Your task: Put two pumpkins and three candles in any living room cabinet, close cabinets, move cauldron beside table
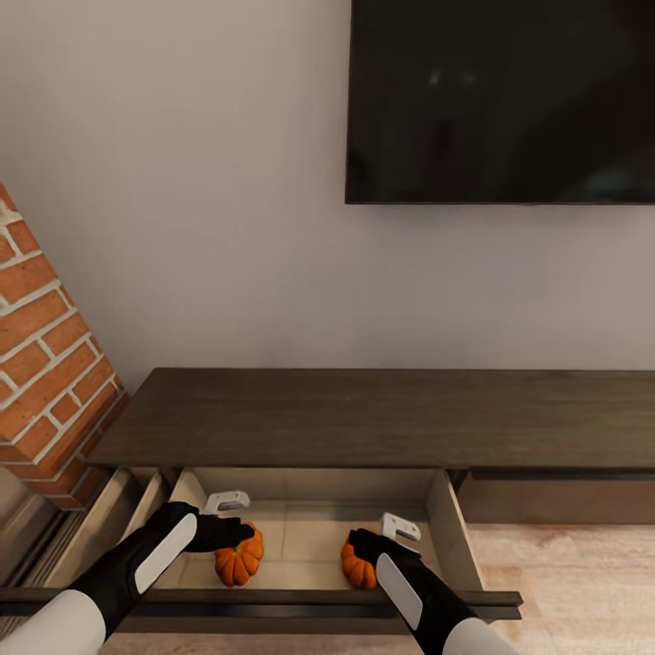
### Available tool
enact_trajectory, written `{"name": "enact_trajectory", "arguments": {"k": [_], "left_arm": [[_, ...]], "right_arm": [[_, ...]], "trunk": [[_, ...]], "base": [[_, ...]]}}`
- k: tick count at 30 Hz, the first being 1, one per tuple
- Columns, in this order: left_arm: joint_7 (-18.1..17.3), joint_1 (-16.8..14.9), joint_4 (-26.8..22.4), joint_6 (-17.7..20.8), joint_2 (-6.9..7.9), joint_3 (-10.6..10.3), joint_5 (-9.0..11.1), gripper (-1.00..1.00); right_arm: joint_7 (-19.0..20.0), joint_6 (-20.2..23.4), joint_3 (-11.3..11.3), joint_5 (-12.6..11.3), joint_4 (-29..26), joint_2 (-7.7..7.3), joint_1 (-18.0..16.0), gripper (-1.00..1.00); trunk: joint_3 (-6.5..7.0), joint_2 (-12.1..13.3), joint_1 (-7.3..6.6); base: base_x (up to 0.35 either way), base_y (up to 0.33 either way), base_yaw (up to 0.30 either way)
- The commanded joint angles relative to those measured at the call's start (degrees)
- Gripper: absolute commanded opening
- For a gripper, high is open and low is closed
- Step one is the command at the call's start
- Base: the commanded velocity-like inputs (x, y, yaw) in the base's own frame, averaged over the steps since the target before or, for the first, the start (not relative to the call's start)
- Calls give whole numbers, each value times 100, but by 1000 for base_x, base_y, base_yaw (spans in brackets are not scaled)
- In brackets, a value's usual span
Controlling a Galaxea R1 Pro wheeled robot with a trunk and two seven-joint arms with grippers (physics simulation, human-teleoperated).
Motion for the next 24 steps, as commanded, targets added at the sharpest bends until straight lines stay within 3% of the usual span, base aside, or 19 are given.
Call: {"name": "enact_trajectory", "arguments": {"k": [1, 12, 24], "left_arm": [[55, -5, -9, 7, 4, -25, 60, 100], [60, -5, 29, 7, -2, -21, 60, 100], [60, -5, 33, 7, -2, -21, 60, 100]], "right_arm": [[-48, 20, 34, -38, -10, -5, -3, 100], [-48, 31, 34, -101, -6, -5, -3, 100], [-47, 32, 34, -117, -3, -22, -2, 100]], "trunk": [[13, 39, -23], [211, 480, -265], [426, 962, -529]], "base": [[0, 0, 0], [-3, 0, 0], [-91, 0, 0]]}}
